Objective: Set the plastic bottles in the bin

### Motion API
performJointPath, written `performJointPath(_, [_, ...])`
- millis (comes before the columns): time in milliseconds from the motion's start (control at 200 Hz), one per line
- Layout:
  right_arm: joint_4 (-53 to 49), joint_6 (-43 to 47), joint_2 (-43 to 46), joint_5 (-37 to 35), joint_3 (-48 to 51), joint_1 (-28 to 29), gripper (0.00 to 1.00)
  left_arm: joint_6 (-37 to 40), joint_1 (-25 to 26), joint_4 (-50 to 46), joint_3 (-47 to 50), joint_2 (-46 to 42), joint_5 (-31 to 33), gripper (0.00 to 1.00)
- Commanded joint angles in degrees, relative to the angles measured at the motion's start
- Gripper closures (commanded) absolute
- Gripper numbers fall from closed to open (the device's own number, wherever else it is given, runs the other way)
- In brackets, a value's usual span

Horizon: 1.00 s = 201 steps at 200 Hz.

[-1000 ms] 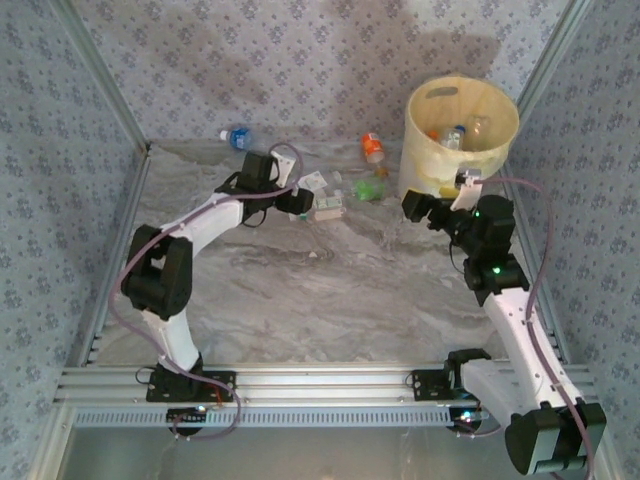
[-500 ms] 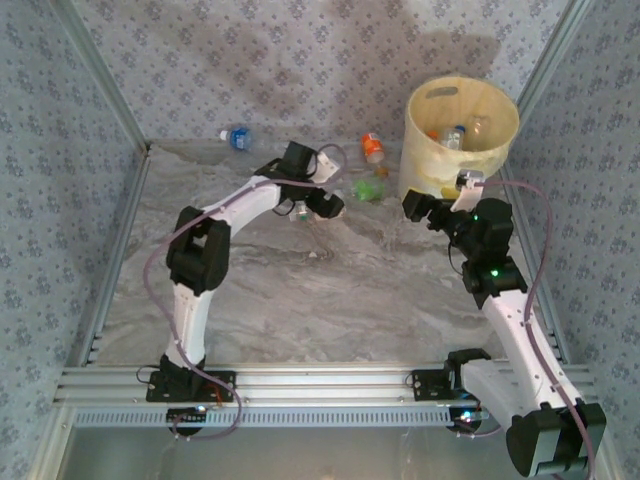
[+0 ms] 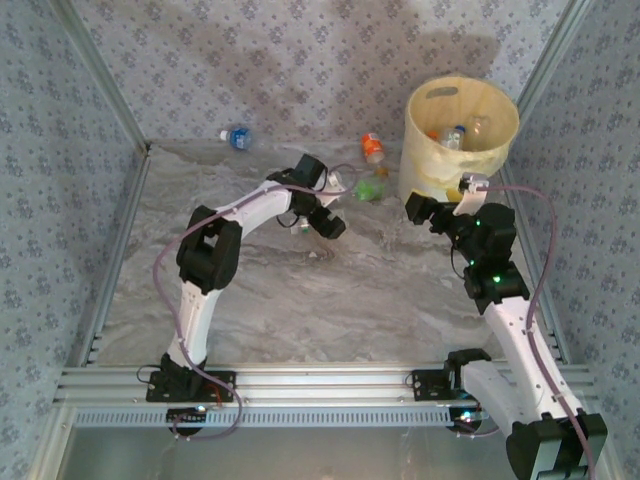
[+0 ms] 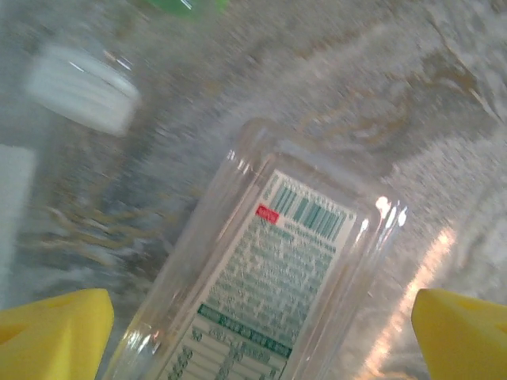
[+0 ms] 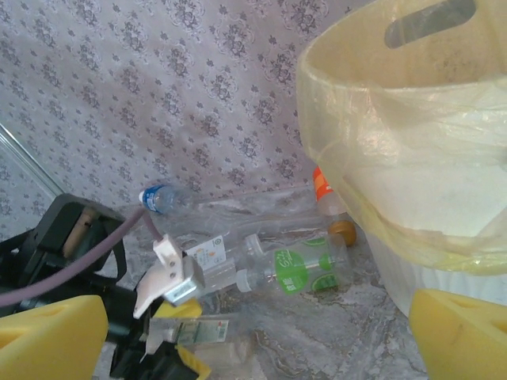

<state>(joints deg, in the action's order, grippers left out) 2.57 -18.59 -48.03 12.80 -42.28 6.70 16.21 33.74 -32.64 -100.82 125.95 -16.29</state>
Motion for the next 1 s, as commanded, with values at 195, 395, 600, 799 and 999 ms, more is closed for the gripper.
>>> performJointPath(195, [0.94,0.75,-0.58,-1.82,0.89,0.42,0.0,2.95,3.24,6.01,7.17,-1.94,17.33,0.07])
performJointPath(395, [0.99,-2.16,-1.28,-4.36,1.91,0.37,0.0,3.14,3.62,10.24,11.62,-4.53,15.0,0.28])
performJointPath(600, [1.89,-10.25,-1.45,-2.71,6.15,1.09,0.0,-0.51,3.59,18.89,19.38,-13.55,10.12,0.36])
performJointPath(799, [8.61,-24.05,-4.23,2.19,10.33,2.33,0.0,-5.12,3.59,21.75,23.88,-20.85,4.63,0.37])
performJointPath(999, [18.29,-30.93,-12.7,10.82,9.26,6.15,0.0,-7.92,4.63,26.53,28.26,-26.68,2.91,0.37])
